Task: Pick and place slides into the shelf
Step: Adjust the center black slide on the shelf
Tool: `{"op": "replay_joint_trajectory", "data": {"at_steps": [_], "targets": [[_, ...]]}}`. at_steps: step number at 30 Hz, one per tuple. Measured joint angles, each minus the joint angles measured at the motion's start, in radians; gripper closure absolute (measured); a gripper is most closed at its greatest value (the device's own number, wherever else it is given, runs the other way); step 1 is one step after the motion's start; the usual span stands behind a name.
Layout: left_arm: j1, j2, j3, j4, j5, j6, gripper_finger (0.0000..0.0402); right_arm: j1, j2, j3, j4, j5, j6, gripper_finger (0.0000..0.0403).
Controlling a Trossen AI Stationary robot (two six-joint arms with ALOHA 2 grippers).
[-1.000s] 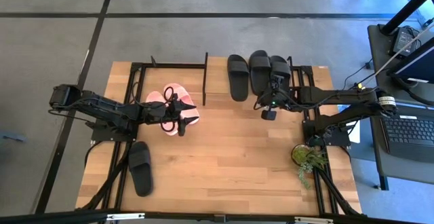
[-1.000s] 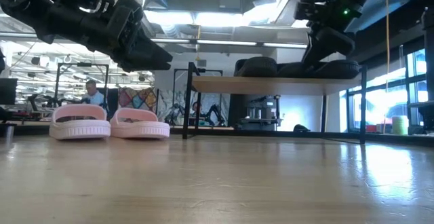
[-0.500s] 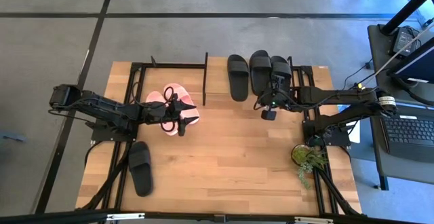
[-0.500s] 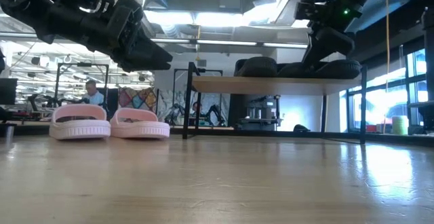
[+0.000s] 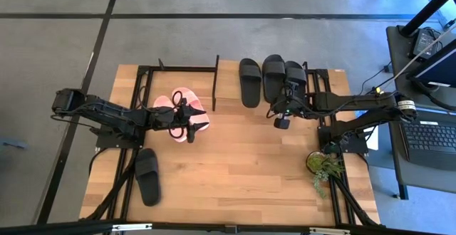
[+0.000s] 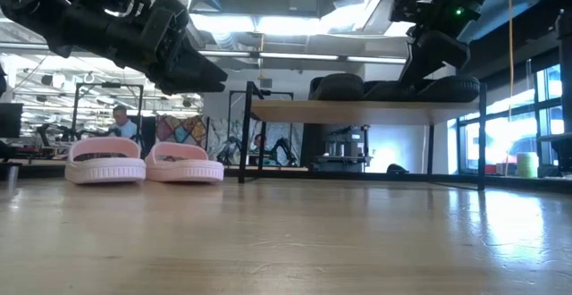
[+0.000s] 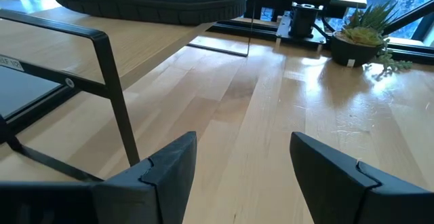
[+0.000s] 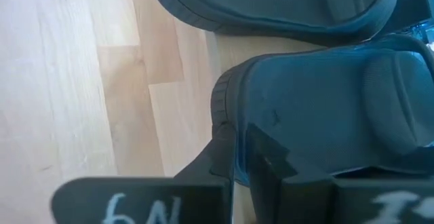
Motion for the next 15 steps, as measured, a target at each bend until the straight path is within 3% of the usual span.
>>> {"op": "replay_joint_trajectory", "data": {"at_steps": [15], "targets": [[0.0, 0.0, 0.0, -0.001, 0.0, 0.0, 0.0173, 0.008, 0.0, 0.124, -0.123, -0.033, 0.099, 0.038]]}}
